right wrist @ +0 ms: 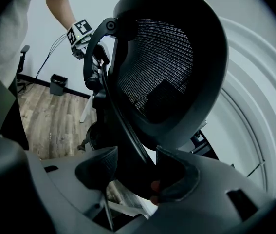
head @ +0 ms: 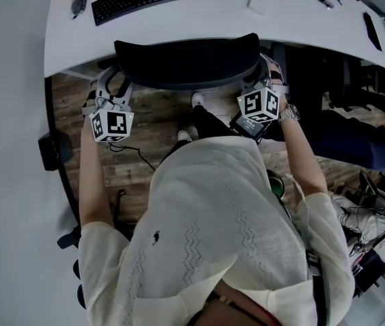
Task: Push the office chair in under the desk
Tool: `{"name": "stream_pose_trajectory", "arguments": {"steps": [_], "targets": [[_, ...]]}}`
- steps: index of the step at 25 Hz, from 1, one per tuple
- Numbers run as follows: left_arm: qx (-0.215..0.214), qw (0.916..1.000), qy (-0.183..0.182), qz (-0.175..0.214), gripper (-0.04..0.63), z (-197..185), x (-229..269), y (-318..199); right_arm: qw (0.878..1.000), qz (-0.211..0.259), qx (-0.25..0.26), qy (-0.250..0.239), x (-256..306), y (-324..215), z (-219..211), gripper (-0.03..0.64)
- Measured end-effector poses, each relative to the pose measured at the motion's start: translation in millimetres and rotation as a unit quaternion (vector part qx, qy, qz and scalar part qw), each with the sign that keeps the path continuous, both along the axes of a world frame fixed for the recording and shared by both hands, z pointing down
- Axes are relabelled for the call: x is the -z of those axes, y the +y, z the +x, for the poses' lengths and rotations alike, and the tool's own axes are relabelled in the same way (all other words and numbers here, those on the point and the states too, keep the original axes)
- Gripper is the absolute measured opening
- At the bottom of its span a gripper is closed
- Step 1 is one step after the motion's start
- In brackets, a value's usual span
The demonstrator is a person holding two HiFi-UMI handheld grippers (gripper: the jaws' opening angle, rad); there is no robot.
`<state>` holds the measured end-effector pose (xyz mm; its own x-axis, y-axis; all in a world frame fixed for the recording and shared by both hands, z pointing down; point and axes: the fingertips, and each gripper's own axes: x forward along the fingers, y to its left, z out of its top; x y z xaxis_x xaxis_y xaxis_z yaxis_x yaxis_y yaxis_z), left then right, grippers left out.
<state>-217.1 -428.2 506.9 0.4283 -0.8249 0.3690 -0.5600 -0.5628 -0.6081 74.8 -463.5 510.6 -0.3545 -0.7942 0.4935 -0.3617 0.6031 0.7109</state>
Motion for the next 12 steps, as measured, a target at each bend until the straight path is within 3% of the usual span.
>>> {"name": "stream_pose_trajectory", "arguments": {"steps": [7,12], "targets": [[0.012,0.9997,-0.004,0.019,0.170,0.1,2.4,4.2,1.000,-0.004,-0.001,-0.012,2.2,3.9,1.9,0.247],[0.043,0.9974,0.057,0.005,0.166,2.4,5.7,15.1,0.998,-0.018,-0.028,-0.060,7.5,10.4,6.9,0.248]]}}
